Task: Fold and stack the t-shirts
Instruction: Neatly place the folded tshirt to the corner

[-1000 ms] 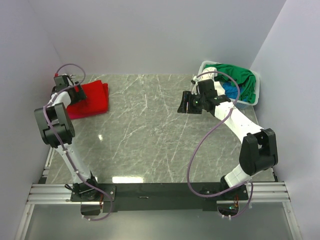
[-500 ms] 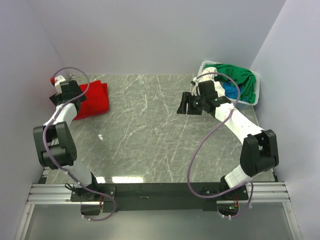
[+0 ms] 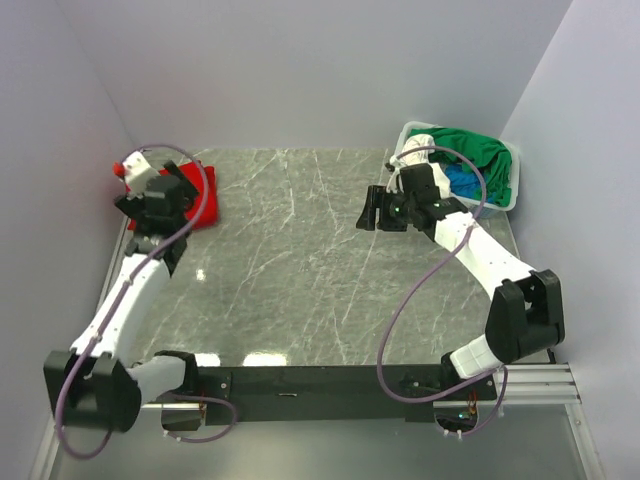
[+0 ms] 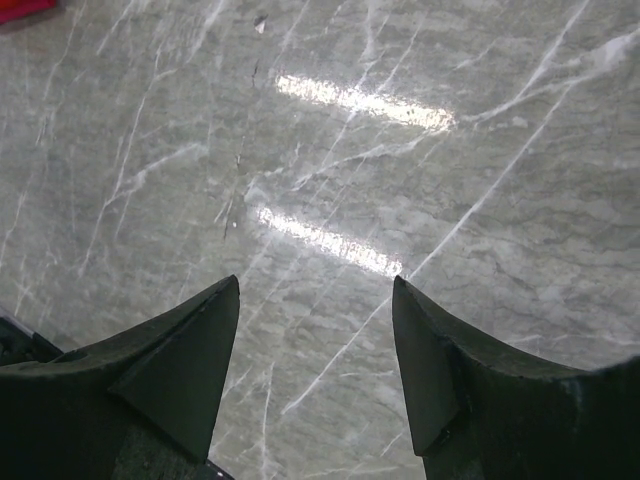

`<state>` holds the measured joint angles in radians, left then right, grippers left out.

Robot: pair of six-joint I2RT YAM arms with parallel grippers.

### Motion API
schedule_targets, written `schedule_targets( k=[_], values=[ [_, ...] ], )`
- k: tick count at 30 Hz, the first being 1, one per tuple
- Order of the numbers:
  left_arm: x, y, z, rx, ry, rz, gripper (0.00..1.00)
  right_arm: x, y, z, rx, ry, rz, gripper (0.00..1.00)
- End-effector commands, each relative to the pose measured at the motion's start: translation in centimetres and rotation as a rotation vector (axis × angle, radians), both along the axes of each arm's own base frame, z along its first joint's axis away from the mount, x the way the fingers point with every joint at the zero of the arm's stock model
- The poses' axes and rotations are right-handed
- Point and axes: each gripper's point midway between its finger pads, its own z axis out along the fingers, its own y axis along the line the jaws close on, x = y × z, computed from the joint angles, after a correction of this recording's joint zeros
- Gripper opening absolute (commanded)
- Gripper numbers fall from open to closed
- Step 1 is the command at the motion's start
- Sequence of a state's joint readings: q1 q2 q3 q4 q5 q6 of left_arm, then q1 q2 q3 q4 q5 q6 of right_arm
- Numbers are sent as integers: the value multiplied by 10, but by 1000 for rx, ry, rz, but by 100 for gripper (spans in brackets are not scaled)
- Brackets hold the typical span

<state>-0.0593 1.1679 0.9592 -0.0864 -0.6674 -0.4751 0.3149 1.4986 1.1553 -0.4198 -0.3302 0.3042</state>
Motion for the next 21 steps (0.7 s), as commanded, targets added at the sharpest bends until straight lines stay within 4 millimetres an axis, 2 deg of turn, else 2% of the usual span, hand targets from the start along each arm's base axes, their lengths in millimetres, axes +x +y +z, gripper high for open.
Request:
schedule_targets(
  k=[1, 4, 5, 7, 8, 10, 11, 13, 14, 15, 17, 20, 21],
  values=[
    [-21, -41, -22, -42, 38, -99, 99, 1, -7, 21, -16, -92, -18, 70],
    [-35, -83, -34, -115, 40, -258, 99, -4, -14, 16, -39, -91, -49, 70],
    [-40, -98, -45, -132, 61, -324, 99, -5, -17, 19, -40, -102, -59, 70],
    [-51, -123, -50, -193, 59, -441, 99, -10, -21, 13, -48, -107, -72, 70],
    [-57, -134, -63, -206, 85, -490, 99, -14, -23, 18, -41, -126, -80, 69],
    [-66, -150, -69, -241, 101, -576, 99, -20, -27, 13, -45, -133, -90, 69],
    [-72, -154, -75, -250, 128, -596, 99, -24, -28, 19, -38, -157, -92, 70],
    [-78, -160, -77, -258, 144, -637, 99, -32, -29, 14, -31, -164, -93, 70],
    [-83, -165, -79, -266, 164, -665, 99, -36, -29, 21, -18, -191, -93, 70],
    [-86, -167, -77, -261, 167, -685, 99, -42, -30, 13, -17, -181, -93, 69],
    [-91, -171, -72, -269, 165, -704, 99, -48, -27, 21, 20, -228, -80, 70],
    [-97, -181, -59, -276, 133, -763, 99, -58, -23, 19, 53, -247, -63, 69],
    [-99, -178, -54, -271, 116, -756, 99, -60, -23, 15, 52, -242, -58, 70]
  ],
)
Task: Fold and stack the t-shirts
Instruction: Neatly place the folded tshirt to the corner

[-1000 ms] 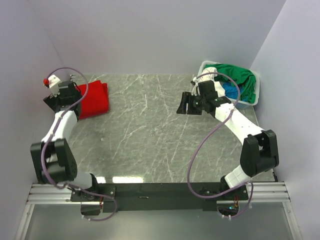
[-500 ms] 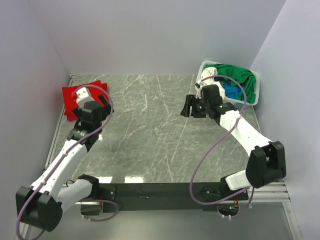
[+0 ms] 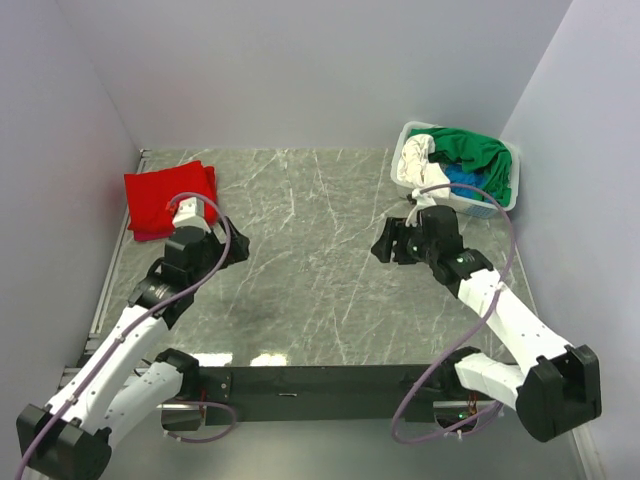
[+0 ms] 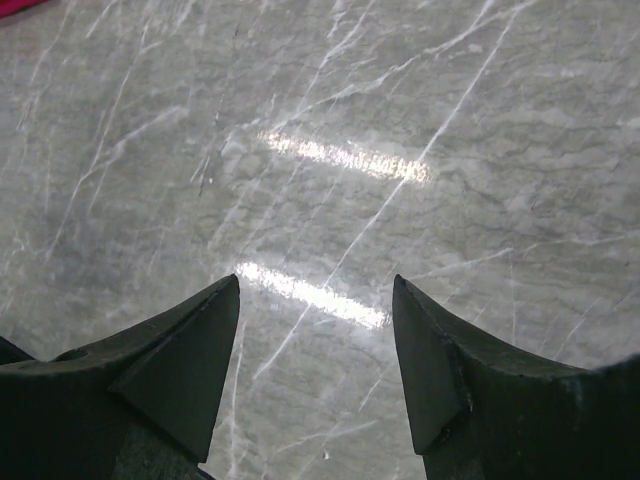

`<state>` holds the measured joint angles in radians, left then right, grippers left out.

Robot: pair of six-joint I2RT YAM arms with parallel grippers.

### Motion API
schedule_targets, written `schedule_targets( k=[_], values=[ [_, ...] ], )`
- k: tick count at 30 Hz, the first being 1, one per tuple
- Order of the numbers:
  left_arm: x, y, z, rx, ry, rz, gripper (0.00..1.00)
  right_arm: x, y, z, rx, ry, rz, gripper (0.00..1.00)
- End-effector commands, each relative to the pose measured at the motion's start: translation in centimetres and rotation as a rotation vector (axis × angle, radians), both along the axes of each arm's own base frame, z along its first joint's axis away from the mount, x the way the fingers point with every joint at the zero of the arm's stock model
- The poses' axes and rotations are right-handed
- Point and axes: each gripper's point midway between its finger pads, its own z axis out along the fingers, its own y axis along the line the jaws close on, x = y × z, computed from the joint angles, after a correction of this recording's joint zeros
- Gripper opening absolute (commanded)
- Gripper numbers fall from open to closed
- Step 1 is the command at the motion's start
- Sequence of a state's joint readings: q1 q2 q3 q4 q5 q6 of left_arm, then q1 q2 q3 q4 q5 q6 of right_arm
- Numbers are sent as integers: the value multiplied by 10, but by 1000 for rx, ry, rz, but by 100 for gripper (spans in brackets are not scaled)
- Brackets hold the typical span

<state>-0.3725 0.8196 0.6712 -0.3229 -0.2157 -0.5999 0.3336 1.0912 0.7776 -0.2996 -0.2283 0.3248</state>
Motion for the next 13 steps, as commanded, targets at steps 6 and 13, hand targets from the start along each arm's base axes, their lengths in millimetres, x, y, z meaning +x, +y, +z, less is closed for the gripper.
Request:
schedule_targets(
  k=[6, 13],
  values=[
    [-11, -13, 40, -71, -113, -67, 99, -2, 10, 17, 46, -107, 26, 69],
    [-15, -12, 46, -75, -134, -62, 100, -7, 11, 24, 41, -137, 37, 70]
  ],
)
